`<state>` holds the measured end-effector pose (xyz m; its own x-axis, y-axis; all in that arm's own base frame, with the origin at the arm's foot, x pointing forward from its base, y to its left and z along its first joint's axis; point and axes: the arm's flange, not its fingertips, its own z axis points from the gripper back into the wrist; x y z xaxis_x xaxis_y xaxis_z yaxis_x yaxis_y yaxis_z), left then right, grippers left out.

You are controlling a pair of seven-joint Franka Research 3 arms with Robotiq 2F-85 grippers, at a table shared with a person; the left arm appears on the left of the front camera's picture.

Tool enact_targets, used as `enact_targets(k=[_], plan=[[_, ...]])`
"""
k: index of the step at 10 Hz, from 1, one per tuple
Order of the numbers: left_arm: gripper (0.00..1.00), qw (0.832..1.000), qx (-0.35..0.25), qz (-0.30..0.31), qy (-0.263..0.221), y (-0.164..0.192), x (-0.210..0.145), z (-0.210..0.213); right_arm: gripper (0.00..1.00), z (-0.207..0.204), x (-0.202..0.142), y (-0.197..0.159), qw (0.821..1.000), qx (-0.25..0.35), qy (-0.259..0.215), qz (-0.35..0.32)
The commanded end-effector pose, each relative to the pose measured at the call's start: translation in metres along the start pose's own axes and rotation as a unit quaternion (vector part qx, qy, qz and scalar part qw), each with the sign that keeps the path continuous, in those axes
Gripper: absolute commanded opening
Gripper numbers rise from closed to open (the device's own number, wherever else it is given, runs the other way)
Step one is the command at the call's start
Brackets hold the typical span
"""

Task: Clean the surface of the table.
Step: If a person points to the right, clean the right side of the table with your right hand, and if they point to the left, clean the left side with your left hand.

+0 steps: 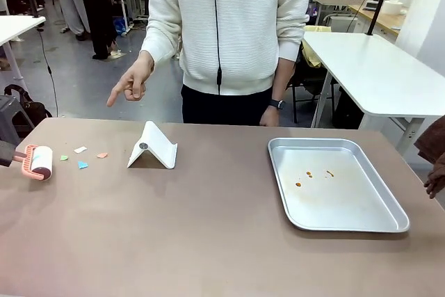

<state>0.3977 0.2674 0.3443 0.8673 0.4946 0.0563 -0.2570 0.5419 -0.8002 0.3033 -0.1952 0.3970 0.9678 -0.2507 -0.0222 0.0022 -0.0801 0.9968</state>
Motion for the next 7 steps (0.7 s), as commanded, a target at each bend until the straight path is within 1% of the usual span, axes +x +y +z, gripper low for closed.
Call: enact_targets(k=[1,5,7], plan=[[0.22,1.0,0.006,0.006,-0.005,-0.001,-0.001,-0.003,0.0,-0.001,-0.003,0.008,1.0,0.0,0.004,-0.01],[0.22,0.999,0.035,-0.002,0.018,0.003,-0.003,-0.025,0.0,-0.001,-0.003,0.008,1.0,0.0,0.004,-0.01],[0.22,0.998,0.051,-0.011,0.041,0.001,-0.008,-0.045,0.0,-0.001,-0.003,0.008,1.0,0.0,0.004,-0.01]])
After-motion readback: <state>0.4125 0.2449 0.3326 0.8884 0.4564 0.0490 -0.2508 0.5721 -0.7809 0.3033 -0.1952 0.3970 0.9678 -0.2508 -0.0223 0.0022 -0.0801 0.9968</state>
